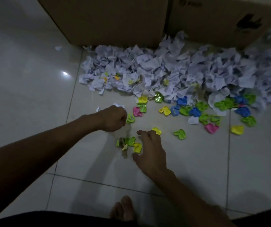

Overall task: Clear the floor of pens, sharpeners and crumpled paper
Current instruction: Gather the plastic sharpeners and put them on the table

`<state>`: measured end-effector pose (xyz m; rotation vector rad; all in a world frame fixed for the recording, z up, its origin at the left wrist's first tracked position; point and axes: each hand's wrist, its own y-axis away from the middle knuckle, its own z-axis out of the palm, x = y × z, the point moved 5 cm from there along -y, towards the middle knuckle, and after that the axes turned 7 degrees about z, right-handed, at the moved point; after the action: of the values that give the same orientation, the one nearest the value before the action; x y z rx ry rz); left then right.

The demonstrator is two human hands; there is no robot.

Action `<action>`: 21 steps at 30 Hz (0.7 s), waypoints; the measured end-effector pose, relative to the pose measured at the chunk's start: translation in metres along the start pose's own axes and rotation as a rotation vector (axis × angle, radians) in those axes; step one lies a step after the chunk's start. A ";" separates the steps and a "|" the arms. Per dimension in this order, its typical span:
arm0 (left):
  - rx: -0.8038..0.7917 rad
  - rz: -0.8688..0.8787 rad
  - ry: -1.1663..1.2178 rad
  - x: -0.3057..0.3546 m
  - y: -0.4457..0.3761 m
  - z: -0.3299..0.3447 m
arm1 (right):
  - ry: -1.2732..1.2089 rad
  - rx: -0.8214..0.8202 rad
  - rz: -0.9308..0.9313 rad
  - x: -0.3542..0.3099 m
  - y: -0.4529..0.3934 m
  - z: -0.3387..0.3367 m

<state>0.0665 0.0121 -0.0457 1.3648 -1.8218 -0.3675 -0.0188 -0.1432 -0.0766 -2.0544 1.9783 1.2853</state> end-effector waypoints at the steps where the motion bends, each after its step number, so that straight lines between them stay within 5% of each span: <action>1: 0.030 0.013 0.032 -0.002 -0.006 0.001 | 0.035 0.015 -0.060 0.000 -0.001 0.008; 12: 0.298 0.085 0.092 0.002 0.002 0.028 | -0.011 0.102 -0.116 0.009 -0.005 0.030; 21: 0.133 0.287 -0.358 0.015 0.002 0.084 | -0.450 0.439 0.005 0.033 -0.003 -0.006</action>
<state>0.0014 -0.0204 -0.0907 1.1529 -2.3403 -0.3602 -0.0174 -0.1727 -0.0918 -1.4176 1.8438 1.0669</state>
